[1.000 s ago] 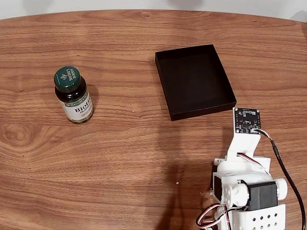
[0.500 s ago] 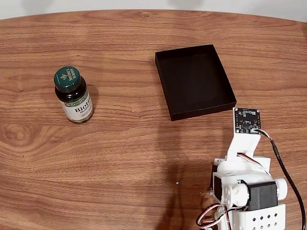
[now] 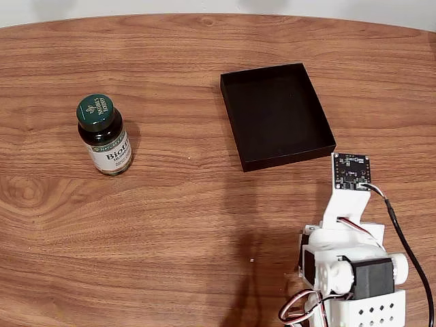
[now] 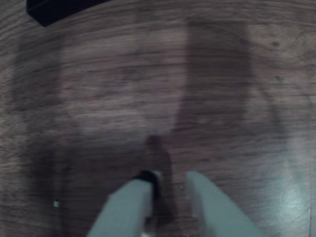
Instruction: Pick up the pill bottle and place it in the black box.
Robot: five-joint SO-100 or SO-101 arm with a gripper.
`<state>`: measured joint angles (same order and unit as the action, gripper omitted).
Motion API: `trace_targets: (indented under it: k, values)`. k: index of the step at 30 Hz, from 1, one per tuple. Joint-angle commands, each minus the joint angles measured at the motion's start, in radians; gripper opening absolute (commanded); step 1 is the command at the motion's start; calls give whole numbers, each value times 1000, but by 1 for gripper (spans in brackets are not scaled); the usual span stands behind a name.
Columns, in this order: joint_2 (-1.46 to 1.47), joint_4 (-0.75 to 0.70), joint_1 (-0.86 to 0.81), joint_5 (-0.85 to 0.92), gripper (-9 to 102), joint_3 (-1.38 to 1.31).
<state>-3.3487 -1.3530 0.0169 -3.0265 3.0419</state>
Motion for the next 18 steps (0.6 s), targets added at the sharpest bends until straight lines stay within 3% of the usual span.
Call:
trace_targets:
  k: [1, 4, 7, 18]
  values:
    - [9, -152, 35, 23, 15, -12]
    - [9, -146, 67, 15, 15, -12]
    - [9, -127, 66, -115, 13, -12]
    - [11, 219, 103, -258, 11, -12]
